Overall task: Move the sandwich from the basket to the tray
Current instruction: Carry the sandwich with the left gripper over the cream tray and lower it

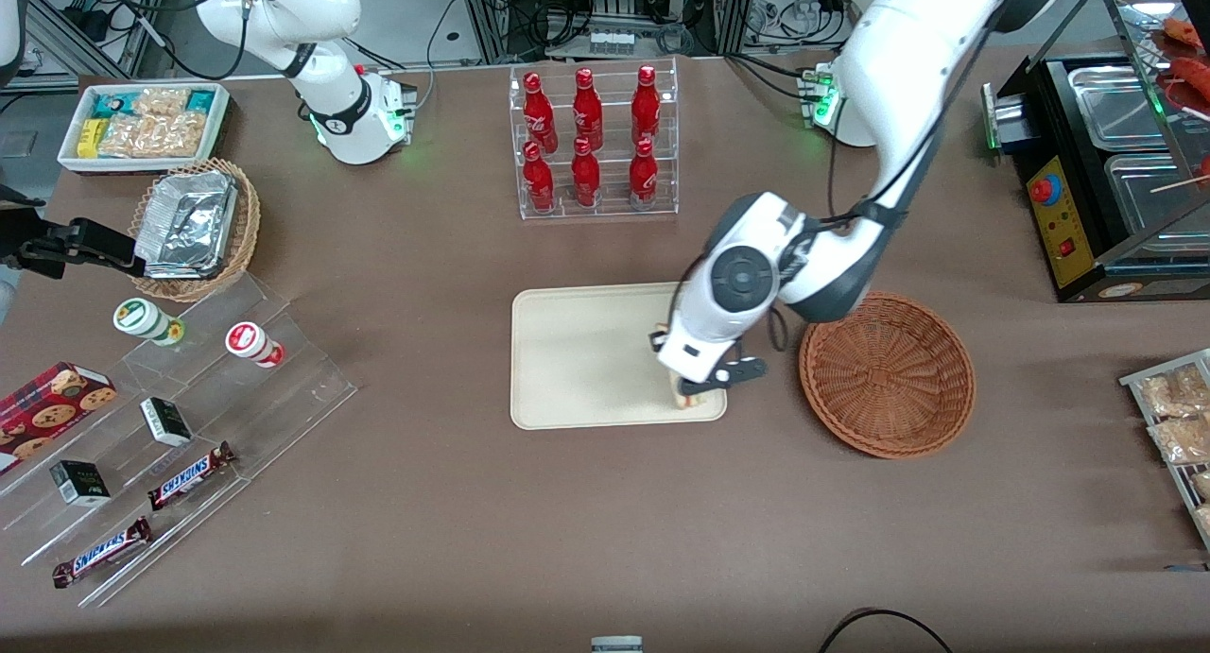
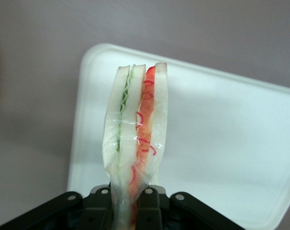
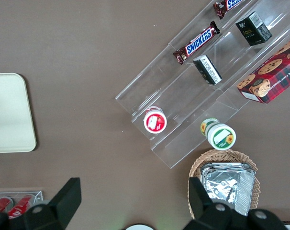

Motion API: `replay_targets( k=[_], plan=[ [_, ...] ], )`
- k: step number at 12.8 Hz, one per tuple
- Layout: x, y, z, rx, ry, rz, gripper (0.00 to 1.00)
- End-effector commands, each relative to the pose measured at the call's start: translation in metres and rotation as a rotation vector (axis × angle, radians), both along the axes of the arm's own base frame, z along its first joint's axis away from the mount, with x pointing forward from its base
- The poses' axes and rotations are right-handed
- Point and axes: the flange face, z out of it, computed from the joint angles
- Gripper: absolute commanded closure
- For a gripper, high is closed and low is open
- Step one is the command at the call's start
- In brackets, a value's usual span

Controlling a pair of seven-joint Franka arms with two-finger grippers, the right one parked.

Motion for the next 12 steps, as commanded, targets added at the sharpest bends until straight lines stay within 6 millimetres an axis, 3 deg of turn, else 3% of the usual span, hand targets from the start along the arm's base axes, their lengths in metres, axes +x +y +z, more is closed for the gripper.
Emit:
replay_targets(
  k=[1,5,12],
  plan=[
    [-0.012,-0.051,-0.011,0.029,0.008,0.004,1.00],
    [-0.034,-0.110,-0.039,0.081,-0.050,0.010,1.00],
    [-0.041,-0.117,-0.057,0.117,-0.052,0.043,1.00]
  ],
)
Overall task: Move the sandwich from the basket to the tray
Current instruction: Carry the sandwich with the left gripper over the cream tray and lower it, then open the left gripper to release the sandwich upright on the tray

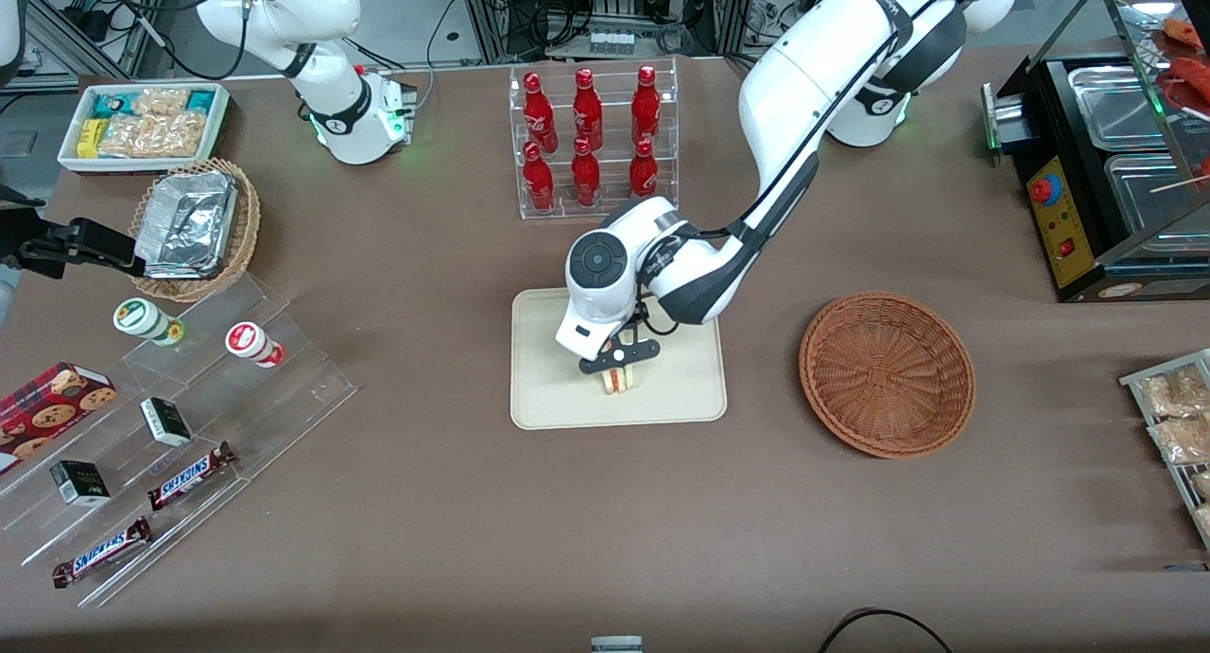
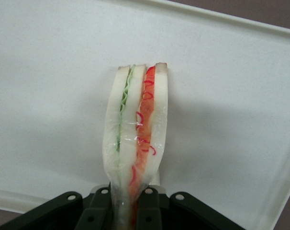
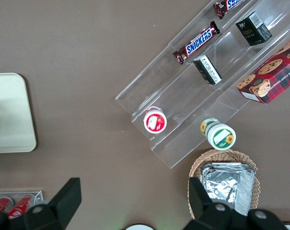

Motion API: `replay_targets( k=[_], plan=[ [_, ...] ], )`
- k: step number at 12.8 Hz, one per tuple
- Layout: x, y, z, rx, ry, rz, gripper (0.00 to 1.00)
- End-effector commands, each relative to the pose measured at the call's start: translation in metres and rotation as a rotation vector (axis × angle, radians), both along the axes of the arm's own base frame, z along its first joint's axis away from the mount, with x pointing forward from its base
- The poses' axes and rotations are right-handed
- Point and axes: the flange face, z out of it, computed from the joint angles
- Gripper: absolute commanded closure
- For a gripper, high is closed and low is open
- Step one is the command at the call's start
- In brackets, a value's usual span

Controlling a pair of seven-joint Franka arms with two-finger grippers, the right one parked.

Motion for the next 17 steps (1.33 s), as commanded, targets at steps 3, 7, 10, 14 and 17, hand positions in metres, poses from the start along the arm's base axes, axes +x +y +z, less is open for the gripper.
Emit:
replay_targets(
  k=[3,7,10,14,17],
  plan=[
    [0.003,-0.005,-0.004,0.026,-0.005,0.060,0.69],
    [0.010,0.000,0.007,0.019,-0.021,0.066,0.00],
    [0.018,0.001,0.060,0.002,-0.063,0.068,0.00],
    [0.032,0.017,0.142,0.028,-0.077,0.039,0.00],
    [0.043,0.055,0.175,0.082,-0.052,-0.097,0.00]
  ],
)
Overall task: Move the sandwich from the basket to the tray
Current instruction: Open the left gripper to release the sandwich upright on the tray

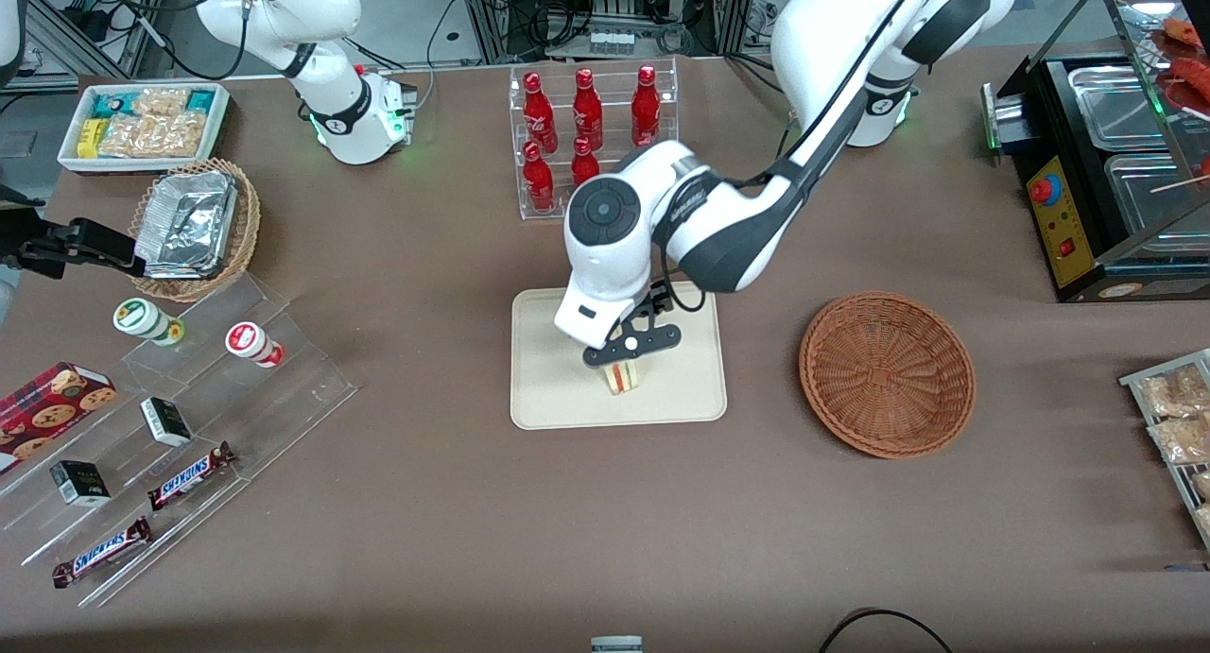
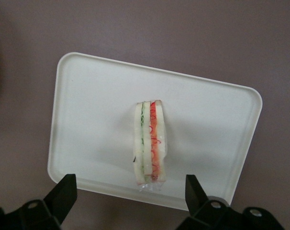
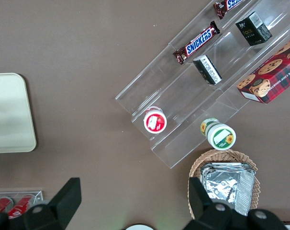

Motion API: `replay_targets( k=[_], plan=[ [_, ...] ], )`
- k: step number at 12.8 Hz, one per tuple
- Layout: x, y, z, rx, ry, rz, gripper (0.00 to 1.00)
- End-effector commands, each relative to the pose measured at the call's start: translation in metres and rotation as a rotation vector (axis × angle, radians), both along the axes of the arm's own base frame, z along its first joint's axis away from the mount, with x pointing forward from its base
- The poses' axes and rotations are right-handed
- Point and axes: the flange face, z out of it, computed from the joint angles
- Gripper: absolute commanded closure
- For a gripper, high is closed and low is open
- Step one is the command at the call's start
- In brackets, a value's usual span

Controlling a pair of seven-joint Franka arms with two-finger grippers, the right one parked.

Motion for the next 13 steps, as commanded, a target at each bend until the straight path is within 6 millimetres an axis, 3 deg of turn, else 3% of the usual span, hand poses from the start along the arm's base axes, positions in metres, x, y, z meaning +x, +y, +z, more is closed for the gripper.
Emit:
replay_targets(
  k=[1,3,6,13],
  plan=[
    [0.015,0.042,0.030,0.059,0.014,0.014,0.00],
    [0.046,0.109,0.049,0.072,0.044,0.105,0.00],
    [0.058,0.186,0.058,0.054,0.102,0.055,0.00],
    [0.073,0.310,0.089,-0.009,0.126,-0.034,0.00]
  ],
)
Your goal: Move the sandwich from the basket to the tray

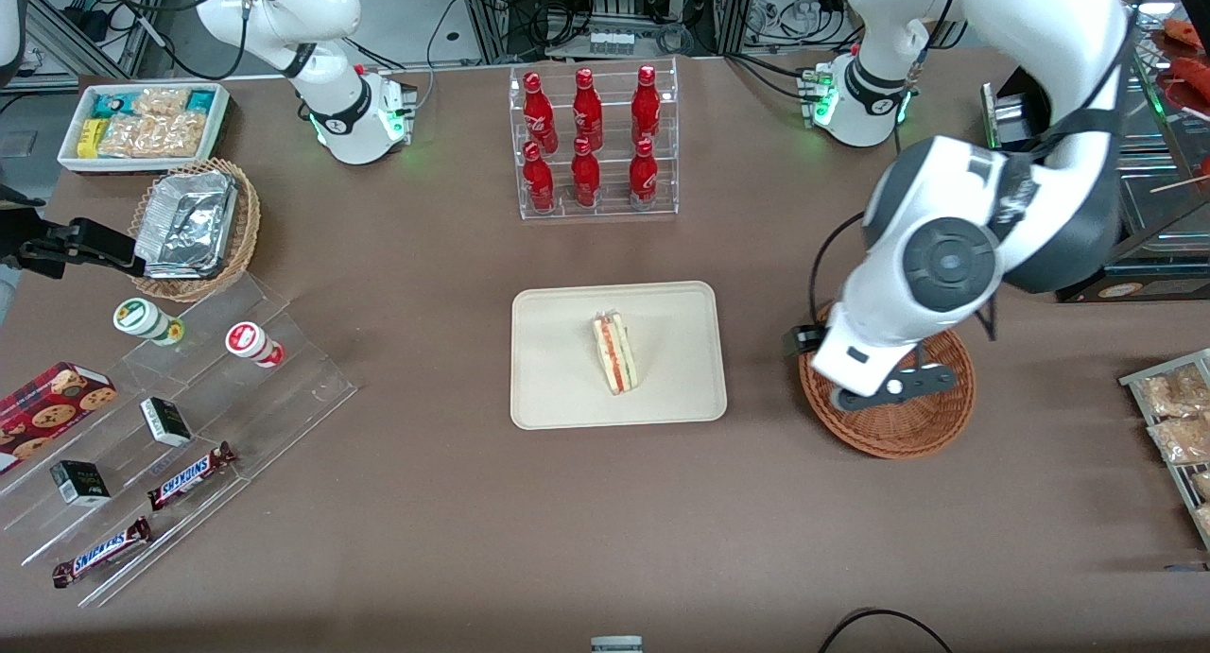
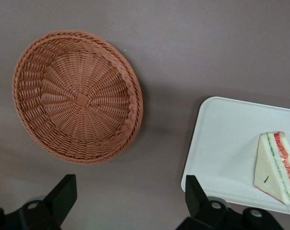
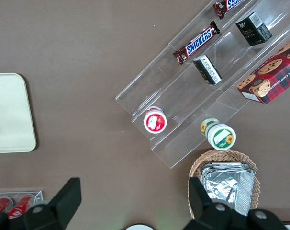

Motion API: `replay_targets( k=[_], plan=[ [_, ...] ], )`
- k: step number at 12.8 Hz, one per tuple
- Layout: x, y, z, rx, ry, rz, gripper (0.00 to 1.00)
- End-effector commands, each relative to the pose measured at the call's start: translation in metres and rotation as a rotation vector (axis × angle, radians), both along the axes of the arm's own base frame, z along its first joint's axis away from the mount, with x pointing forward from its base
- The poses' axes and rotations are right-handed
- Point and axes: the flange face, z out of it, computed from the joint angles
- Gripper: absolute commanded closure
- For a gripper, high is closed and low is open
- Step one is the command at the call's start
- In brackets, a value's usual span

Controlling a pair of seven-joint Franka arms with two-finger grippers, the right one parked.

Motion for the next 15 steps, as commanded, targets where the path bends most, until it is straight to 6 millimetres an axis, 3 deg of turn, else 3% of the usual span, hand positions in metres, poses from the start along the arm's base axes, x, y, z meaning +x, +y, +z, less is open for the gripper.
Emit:
replay_targets(
  k=[1,4,6,11,15],
  plan=[
    [-0.015,0.061,0.025,-0.053,0.006,-0.047,0.00],
    [-0.040,0.108,0.040,-0.074,0.010,-0.140,0.00],
    [-0.058,0.133,0.062,-0.081,0.016,-0.197,0.00],
    [-0.090,0.163,0.108,-0.082,0.039,-0.258,0.00],
    [-0.101,0.185,0.125,-0.080,0.038,-0.276,0.00]
  ],
)
